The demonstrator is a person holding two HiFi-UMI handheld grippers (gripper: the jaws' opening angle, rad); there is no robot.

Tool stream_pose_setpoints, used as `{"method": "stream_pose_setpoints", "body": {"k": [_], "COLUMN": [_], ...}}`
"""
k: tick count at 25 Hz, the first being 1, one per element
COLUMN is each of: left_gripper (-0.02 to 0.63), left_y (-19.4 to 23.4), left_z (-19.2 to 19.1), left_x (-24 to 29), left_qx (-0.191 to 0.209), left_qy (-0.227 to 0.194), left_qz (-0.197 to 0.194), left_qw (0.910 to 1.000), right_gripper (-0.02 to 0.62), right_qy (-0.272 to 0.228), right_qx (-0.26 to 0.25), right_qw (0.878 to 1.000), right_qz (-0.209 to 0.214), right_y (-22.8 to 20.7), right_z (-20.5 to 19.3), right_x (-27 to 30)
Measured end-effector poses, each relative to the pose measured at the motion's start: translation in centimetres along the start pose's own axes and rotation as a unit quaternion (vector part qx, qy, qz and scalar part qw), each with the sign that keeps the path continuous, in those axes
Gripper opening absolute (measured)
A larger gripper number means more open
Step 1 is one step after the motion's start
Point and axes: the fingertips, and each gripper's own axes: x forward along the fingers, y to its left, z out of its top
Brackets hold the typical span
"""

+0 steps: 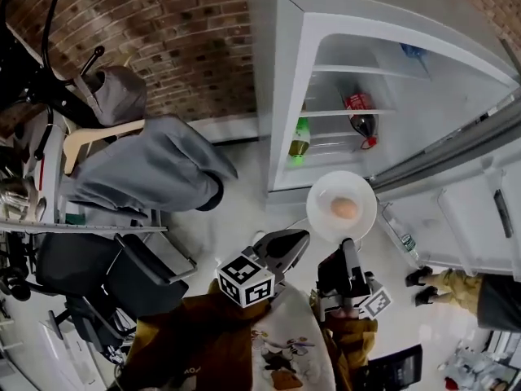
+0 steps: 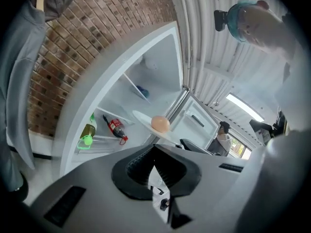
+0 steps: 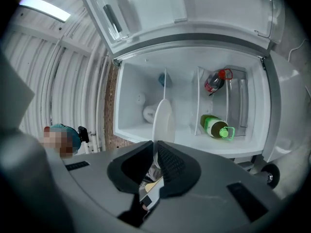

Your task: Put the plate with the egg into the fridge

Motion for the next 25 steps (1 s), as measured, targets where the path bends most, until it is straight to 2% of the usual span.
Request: {"method": "stream_pose_setpoints", "body": {"k": [7, 15, 19, 25], "left_gripper": [0.006, 0.006, 0.006, 0.006], "left_y": [4.4, 5.6, 5.8, 6.4], "left_z": [2.9, 5.0, 5.6, 6.0], "left_x": [1.2, 3.0, 4.3, 5.4], "left_qx": [0.002, 0.009, 0.009, 0.006], "left_qy": [0.027, 0.036, 0.033, 0.015], "left_qz": [-0.036, -0.058, -0.052, -0.022], "left_qw": [0.9990, 0.9976, 0.9981, 0.9996], "right_gripper": [0.026, 0.026, 0.026, 0.026], "right_qy": [-0.015, -0.027, -0.026, 0.001], "right_qx": [-0.001, -0.004, 0.001, 0.011], "right_qw": [1.000, 1.000, 1.000, 1.000], "right_qz": [-0.007, -0.008, -0.005, -0.006], "right_y": [-2.7, -3.2, -3.3, -4.2], "right_z": [-0.1, 0.6, 1.8, 3.2], "right_x": [4.9, 7.5, 8.3, 9.2]}}
